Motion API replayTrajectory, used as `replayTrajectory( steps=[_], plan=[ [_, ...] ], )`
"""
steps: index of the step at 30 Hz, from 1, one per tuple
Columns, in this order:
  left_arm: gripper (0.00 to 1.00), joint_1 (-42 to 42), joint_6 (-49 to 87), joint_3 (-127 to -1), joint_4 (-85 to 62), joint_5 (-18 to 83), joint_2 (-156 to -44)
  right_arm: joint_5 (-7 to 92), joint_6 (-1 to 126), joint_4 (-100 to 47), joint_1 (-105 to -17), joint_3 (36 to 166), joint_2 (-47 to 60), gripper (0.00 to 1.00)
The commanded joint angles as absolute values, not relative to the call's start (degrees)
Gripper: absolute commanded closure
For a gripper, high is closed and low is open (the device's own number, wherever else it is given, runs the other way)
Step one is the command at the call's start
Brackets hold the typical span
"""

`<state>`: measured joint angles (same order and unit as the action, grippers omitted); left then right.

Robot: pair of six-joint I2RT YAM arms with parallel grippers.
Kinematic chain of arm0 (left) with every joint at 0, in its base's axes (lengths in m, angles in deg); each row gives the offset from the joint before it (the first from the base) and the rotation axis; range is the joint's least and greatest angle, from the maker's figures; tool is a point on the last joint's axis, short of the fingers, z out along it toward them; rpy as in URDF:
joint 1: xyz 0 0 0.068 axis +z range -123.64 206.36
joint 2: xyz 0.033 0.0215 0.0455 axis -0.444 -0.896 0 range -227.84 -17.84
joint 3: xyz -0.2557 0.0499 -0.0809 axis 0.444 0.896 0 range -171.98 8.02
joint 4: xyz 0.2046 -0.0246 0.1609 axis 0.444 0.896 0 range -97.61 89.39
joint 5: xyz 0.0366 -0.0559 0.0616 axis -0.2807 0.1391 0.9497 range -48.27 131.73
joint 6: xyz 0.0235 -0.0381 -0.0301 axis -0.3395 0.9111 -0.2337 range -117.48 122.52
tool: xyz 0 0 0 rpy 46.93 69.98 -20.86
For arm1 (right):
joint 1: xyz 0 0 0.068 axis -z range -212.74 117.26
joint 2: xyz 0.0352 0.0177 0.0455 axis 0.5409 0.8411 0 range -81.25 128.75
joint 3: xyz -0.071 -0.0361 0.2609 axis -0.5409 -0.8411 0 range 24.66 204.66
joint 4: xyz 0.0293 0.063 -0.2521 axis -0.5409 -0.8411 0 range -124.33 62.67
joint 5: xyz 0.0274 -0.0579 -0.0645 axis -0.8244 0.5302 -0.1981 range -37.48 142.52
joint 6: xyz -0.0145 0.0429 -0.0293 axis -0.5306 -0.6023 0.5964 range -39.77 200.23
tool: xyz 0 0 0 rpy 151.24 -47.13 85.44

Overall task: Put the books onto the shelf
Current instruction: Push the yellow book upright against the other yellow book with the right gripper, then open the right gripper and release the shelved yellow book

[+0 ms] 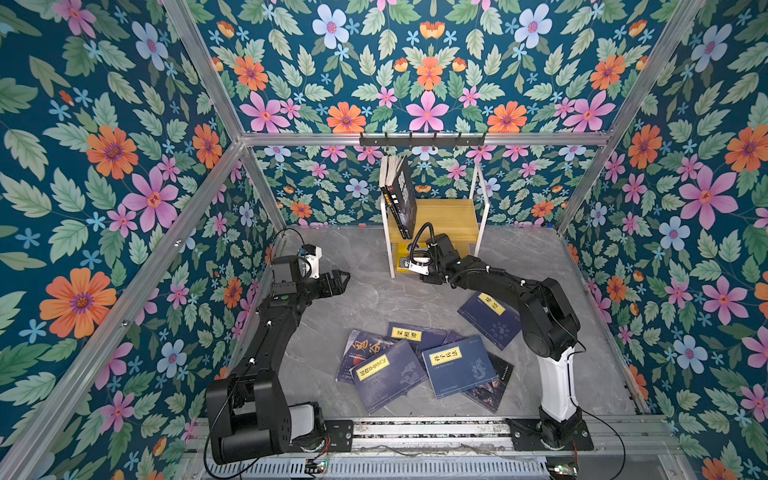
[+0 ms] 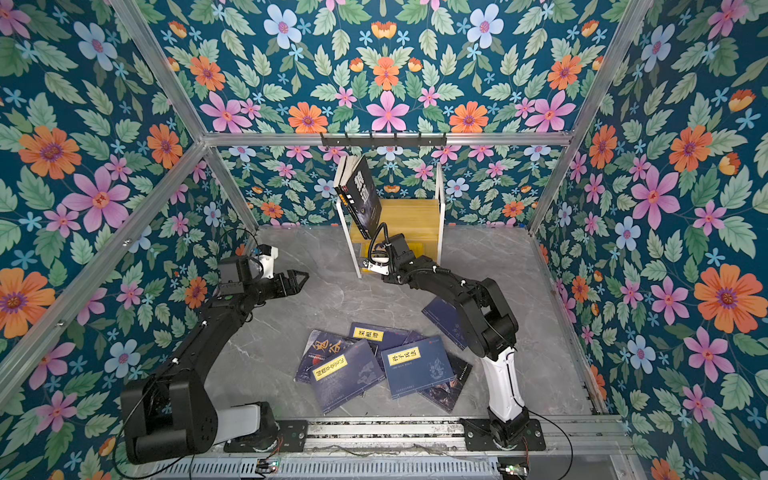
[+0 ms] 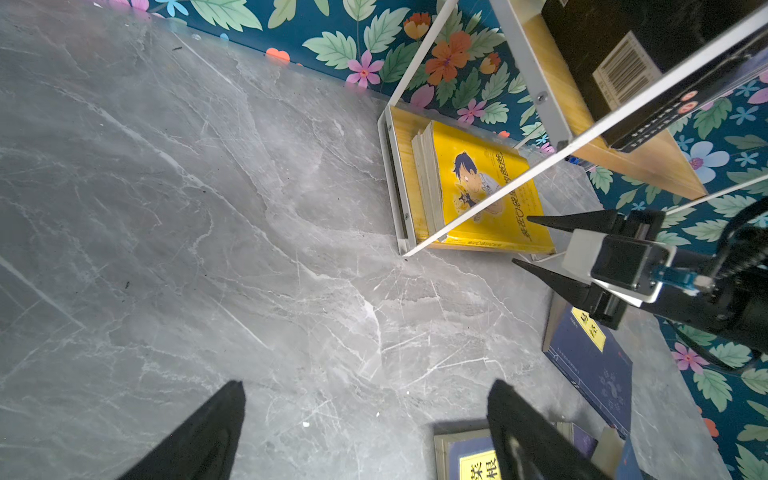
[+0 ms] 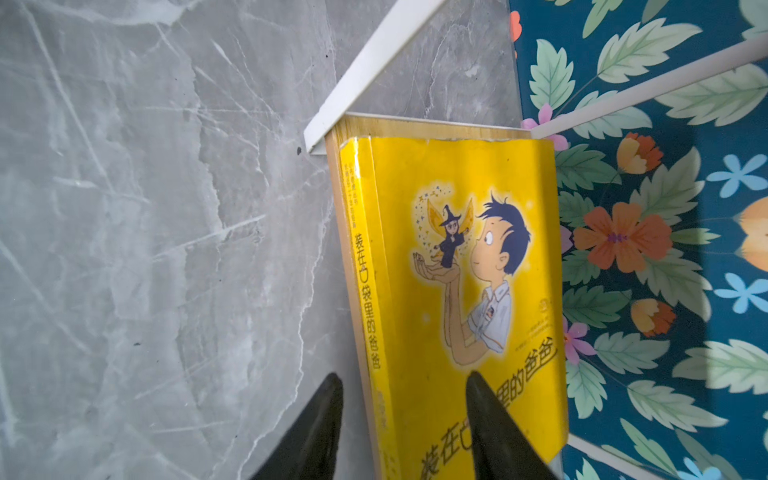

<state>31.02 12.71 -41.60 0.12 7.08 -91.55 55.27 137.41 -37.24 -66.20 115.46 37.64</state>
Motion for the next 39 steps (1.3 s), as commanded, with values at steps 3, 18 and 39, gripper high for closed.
replayTrajectory(
  steps=[3, 18, 39],
  plan=[
    [0.08, 31.1, 12.6, -41.7, -0.3, 6.5, -91.6, 53.4, 135.6, -39.0, -66.0, 116.6, 39.2, 0.52],
    [0.08, 31.1, 12.3, -41.6, -0.4, 6.7, -91.6, 56.5, 132.2, -37.9, -66.0, 122.7, 44.7, 0.53],
    [0.08, 31.1, 12.7, -41.7, -0.2, 6.7, -91.8, 57.5, 132.4, -38.1, -66.2, 124.3, 45.4, 0.55]
  ],
)
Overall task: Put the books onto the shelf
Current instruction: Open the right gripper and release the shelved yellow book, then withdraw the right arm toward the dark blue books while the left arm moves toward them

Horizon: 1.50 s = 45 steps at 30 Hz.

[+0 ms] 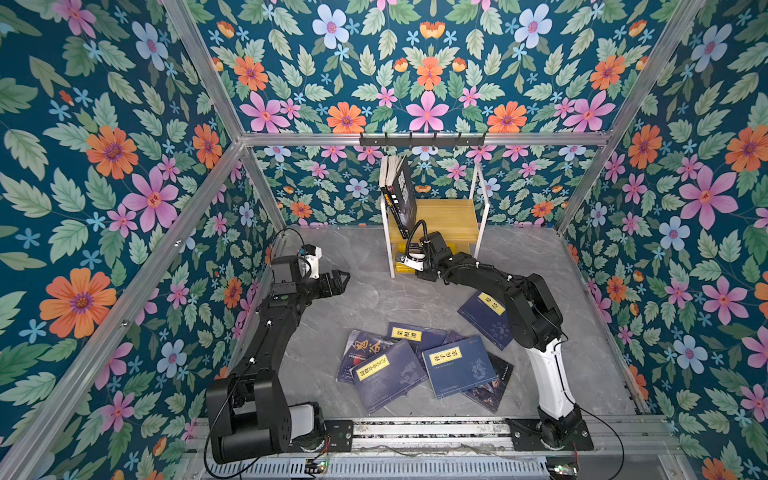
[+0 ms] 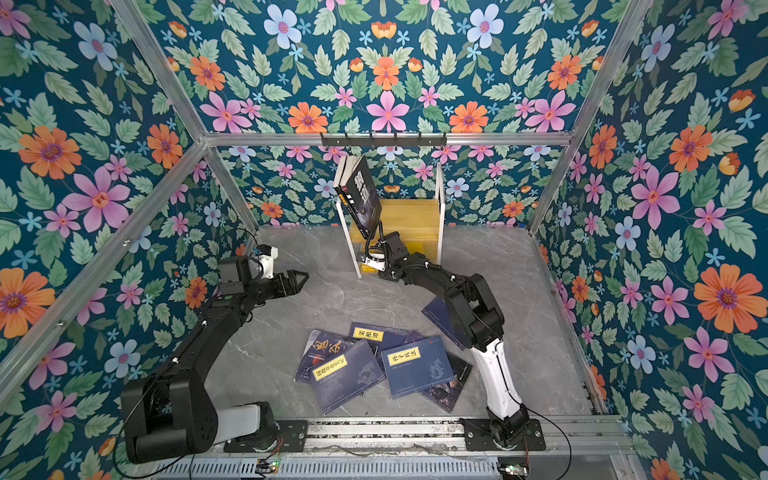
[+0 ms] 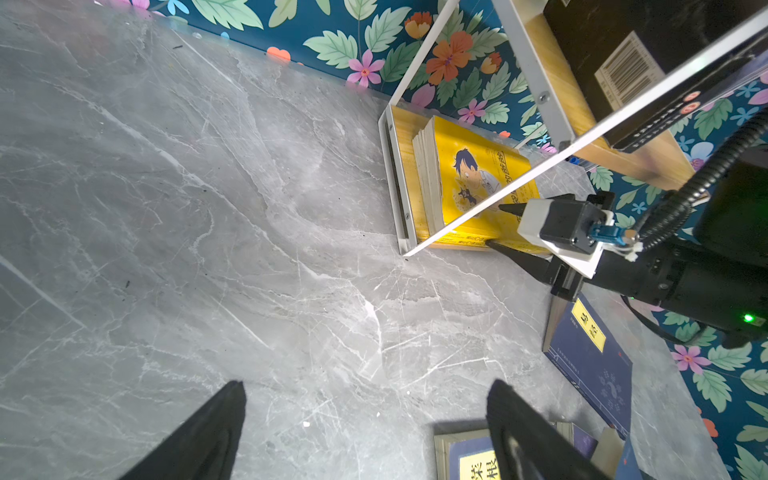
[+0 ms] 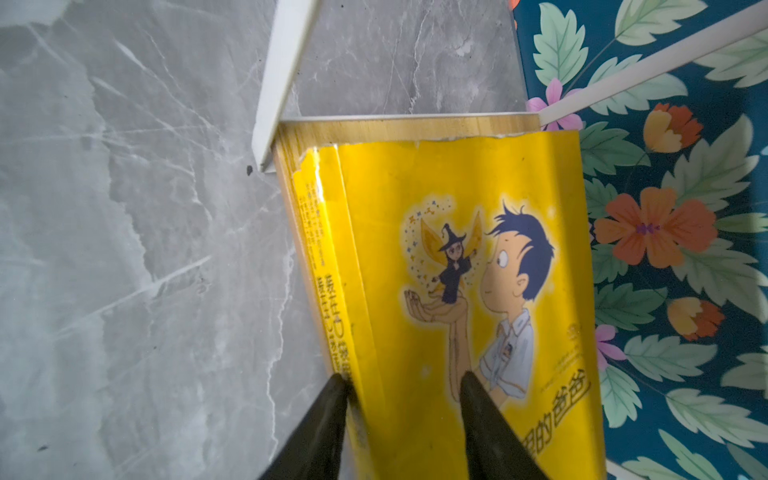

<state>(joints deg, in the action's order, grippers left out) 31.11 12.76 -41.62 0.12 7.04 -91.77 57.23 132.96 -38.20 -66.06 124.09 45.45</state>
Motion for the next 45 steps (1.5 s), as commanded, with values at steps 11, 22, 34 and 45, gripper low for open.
replayTrajectory(
  steps=[11, 22, 34, 45],
  plan=[
    [0.06, 30.9, 7.5, -43.8, 3.7, 5.1, -92.3, 52.7, 125.3, -40.5, -67.0, 114.8, 33.5, 0.48],
    [0.05, 25.3, -11.2, -51.6, 21.7, 1.8, -93.6, 52.5, 119.1, -33.5, -74.0, 93.1, 12.1, 0.23],
    [0.08, 12.6, -30.5, -56.6, 45.6, 7.4, -96.7, 57.2, 124.3, -25.6, -89.5, 74.1, -4.3, 0.24],
    [0.18, 7.7, -32.2, -52.1, 51.2, 4.5, -100.8, 58.3, 128.8, -23.7, -98.9, 67.2, -6.9, 0.24]
  ],
)
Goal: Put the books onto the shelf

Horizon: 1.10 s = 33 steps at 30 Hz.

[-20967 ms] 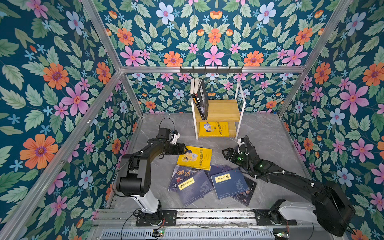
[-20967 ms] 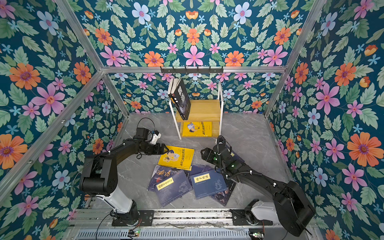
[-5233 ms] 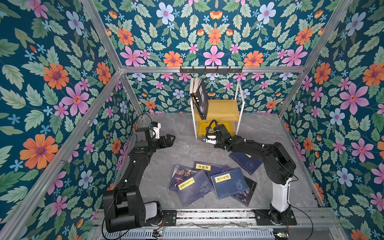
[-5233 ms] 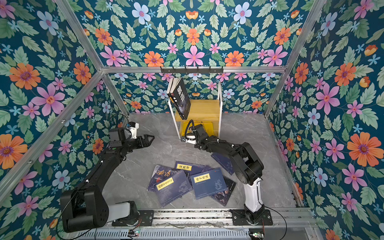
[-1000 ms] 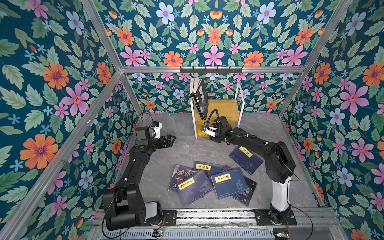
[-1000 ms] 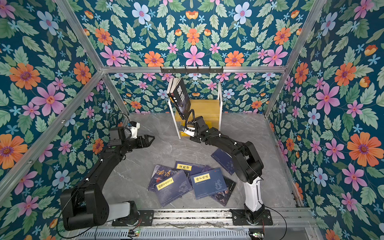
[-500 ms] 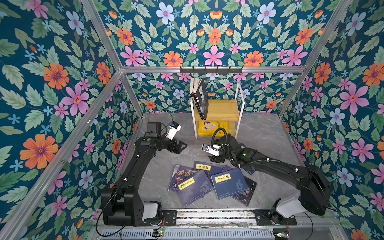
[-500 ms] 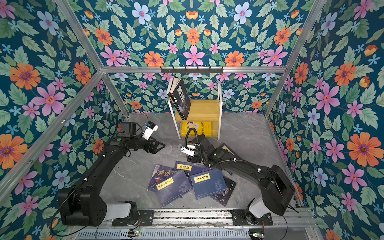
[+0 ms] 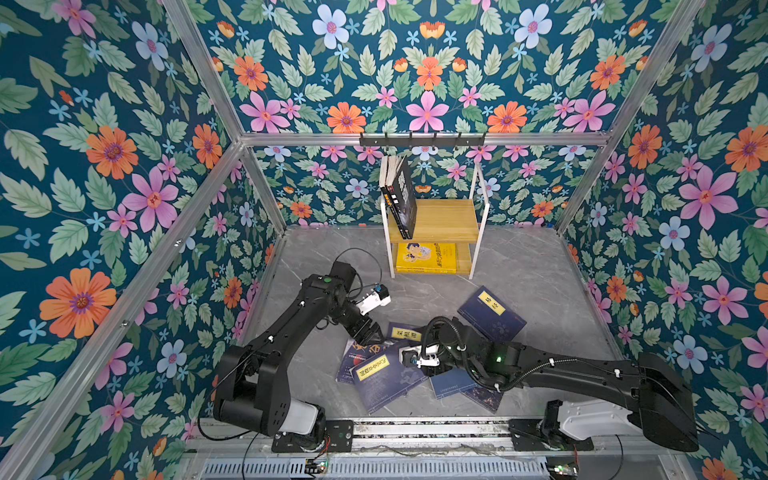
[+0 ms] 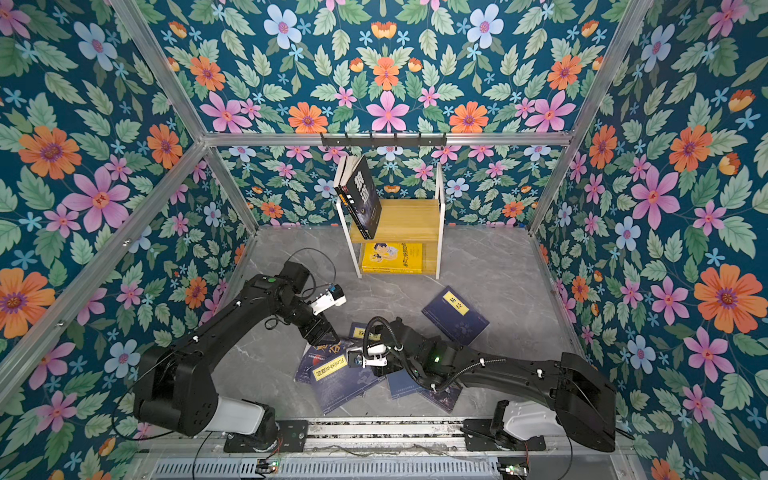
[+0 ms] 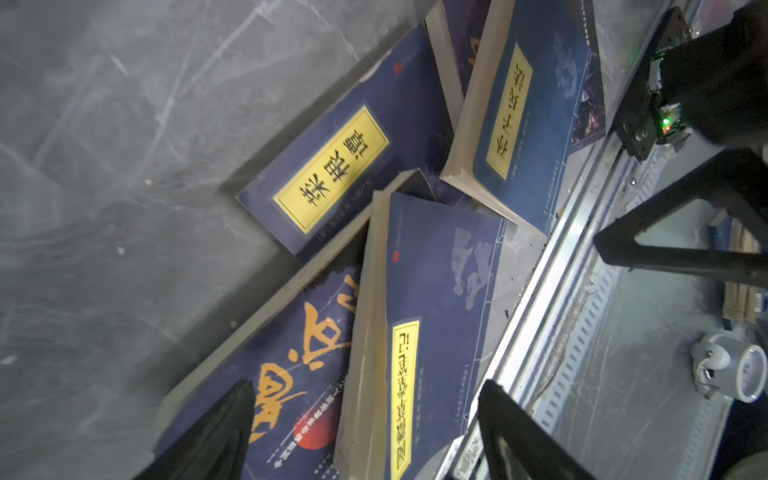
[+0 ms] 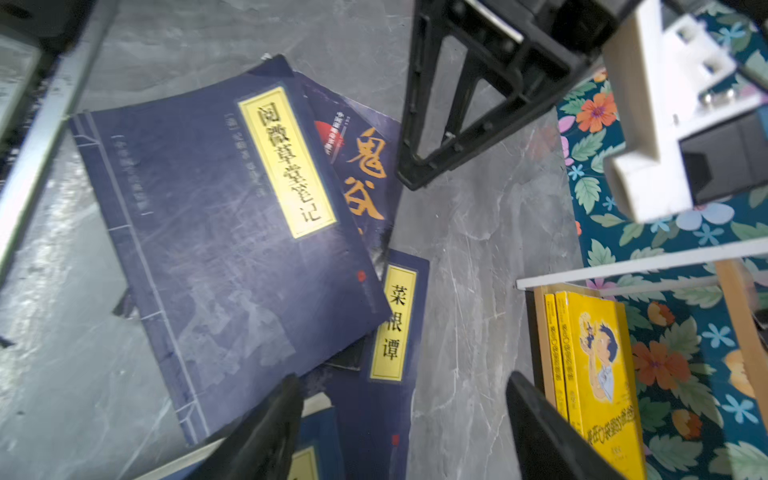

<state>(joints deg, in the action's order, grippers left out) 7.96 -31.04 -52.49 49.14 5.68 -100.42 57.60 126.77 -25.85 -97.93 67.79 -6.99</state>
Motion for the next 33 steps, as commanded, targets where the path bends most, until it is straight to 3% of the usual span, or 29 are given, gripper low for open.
replayTrajectory(
  steps=[1, 5, 12, 33],
  plan=[
    [0.2, 7.6, -32.1, -51.9, 51.1, 5.0, -101.1, 58.0, 129.2, -23.6, -99.5, 66.9, -6.7, 0.24],
    [0.27, 6.8, -31.4, -50.6, 49.7, 7.2, -102.0, 58.8, 131.8, -24.2, -101.7, 65.6, -4.5, 0.24],
    [0.26, 5.6, -29.7, -48.6, 46.5, 8.9, -102.8, 60.4, 133.6, -24.6, -103.8, 64.7, -2.3, 0.24],
    [0.5, 1.9, -29.2, -43.6, 41.5, 15.9, -105.3, 62.4, 134.4, -16.9, -105.8, 64.0, 7.8, 0.25]
  ],
)
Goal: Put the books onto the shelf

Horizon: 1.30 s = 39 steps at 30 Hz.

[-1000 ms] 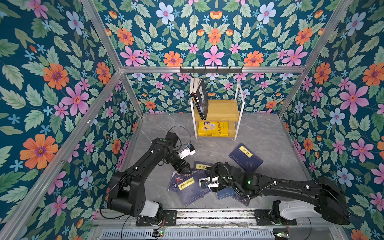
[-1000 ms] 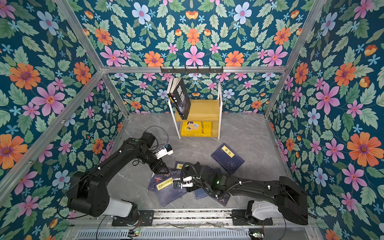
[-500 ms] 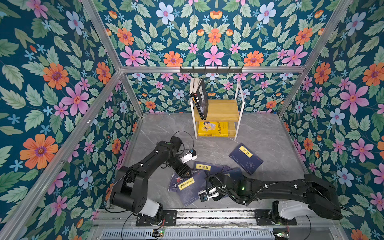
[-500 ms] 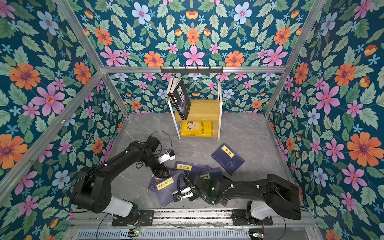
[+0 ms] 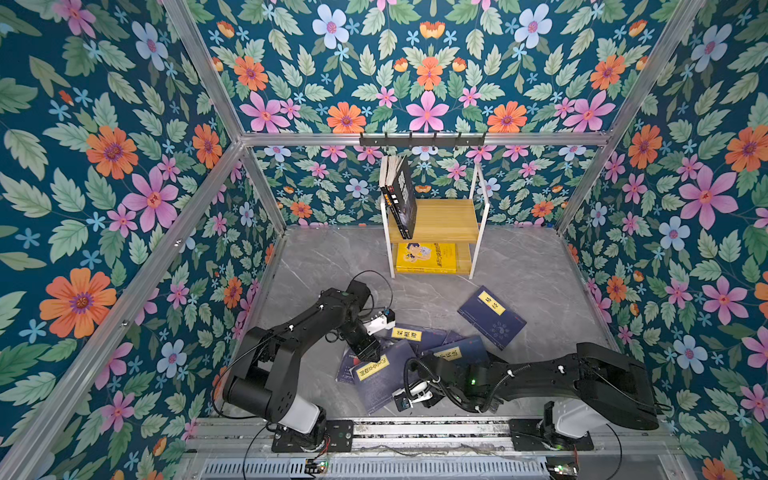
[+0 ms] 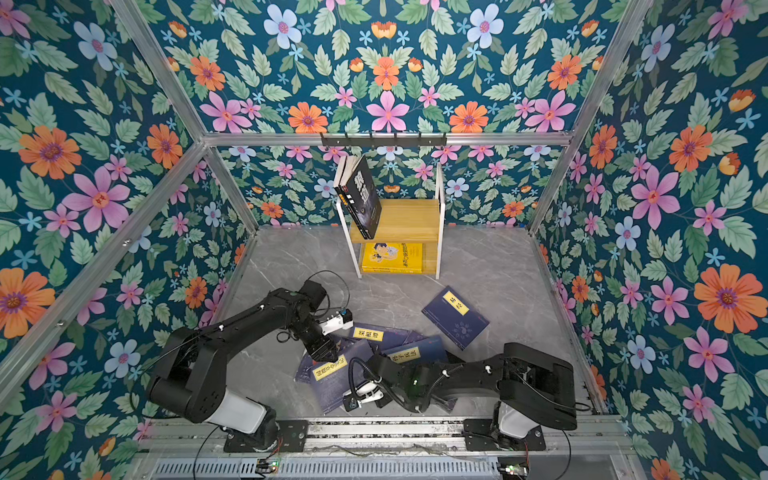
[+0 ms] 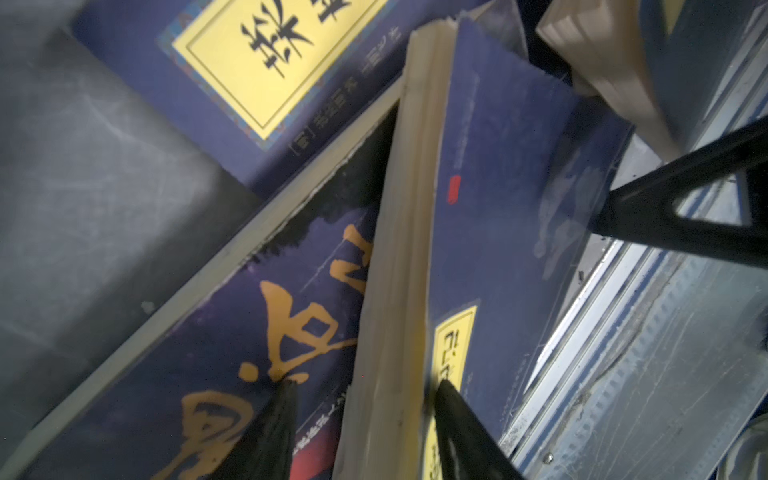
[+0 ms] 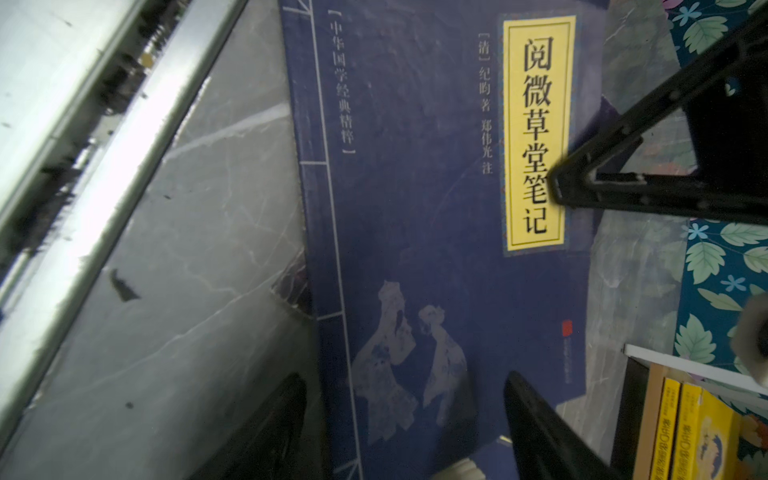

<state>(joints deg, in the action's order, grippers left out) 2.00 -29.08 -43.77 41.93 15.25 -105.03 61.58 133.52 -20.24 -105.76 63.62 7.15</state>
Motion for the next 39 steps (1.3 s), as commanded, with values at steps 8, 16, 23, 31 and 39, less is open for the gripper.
replayTrajectory(
  steps=[8, 16, 23, 31, 39],
  plan=[
    [0.68, 1.1, -29.2, -43.2, 39.4, 17.4, -107.4, 65.3, 136.8, -13.8, -106.0, 63.9, 11.7, 0.27],
    [0.77, 0.6, -29.4, -42.2, 38.2, 17.8, -107.5, 68.5, 139.8, -12.4, -106.0, 65.1, 12.1, 0.44],
    [0.84, 0.6, -29.5, -42.1, 38.1, 17.7, -107.4, 67.5, 140.6, -16.5, -106.0, 66.9, 10.5, 0.55],
    [0.89, 0.6, -29.6, -41.8, 37.9, 17.6, -106.8, 66.1, 141.1, -21.6, -105.1, 69.4, 9.0, 0.57],
    [0.89, 0.6, -30.2, -40.8, 37.5, 18.0, -105.7, 65.4, 141.2, -23.0, -104.7, 72.0, 9.5, 0.64]
  ],
)
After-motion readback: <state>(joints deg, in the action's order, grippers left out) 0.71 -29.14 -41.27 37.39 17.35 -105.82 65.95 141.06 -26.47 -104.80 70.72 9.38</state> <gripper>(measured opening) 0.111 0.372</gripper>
